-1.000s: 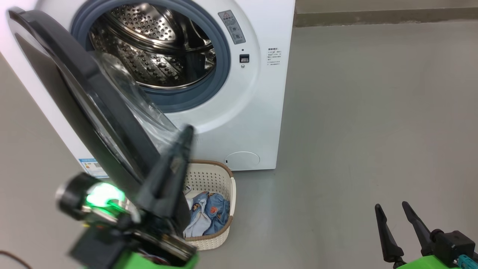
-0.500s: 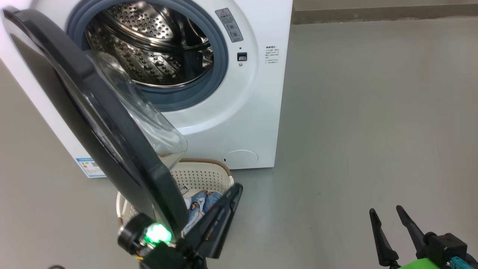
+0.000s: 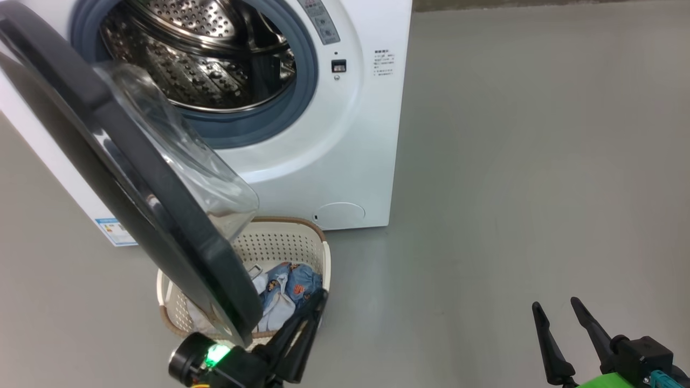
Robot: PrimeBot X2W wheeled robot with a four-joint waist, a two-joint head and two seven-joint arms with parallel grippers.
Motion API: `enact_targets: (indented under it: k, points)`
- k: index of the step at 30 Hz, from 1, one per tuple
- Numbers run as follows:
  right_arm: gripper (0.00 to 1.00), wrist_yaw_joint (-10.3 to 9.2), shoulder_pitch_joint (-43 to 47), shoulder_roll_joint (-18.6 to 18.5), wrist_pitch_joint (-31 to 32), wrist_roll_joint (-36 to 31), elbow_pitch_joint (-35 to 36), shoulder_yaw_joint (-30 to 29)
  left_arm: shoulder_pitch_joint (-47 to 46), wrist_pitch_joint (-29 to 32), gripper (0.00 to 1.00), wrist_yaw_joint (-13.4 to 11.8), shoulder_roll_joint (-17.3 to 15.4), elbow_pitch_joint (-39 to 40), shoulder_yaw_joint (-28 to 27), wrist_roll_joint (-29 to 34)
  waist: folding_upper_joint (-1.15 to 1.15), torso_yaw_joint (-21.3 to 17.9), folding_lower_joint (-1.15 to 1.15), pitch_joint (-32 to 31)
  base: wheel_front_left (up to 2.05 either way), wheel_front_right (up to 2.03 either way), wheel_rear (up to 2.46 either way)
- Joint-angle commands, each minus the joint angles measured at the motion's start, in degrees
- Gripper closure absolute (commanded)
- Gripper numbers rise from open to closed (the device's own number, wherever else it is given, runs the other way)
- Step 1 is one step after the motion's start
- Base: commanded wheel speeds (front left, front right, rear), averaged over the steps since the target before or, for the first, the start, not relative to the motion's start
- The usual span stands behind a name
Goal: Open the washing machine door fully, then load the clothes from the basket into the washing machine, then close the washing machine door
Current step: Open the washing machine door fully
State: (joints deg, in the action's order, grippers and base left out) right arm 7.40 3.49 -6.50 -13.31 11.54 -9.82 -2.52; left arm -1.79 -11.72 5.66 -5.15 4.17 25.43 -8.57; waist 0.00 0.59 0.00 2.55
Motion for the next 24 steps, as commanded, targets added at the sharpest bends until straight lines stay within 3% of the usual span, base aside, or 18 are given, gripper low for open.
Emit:
enact_targets:
  k: [1, 24]
  points:
    - [0.00, 0.09, -2.20, -1.02, -0.84, 0.77, 1.18, 1.41, -2.25, -0.93, 1.00, -0.63, -0.17, 0.15, -2.42, -0.41, 0.00, -0.36, 0.00, 0.58, 0.00, 0.00, 0.00]
    - [0.00, 0.09, -4.25, -1.33, -1.29, 2.18, -0.76, 1.32, -7.65, -3.07, 1.00, -2.78, 0.12, -8.59, -6.91, -2.71, 0.00, 0.99, 0.00, 3.33, 0.00, 0.00, 0.00]
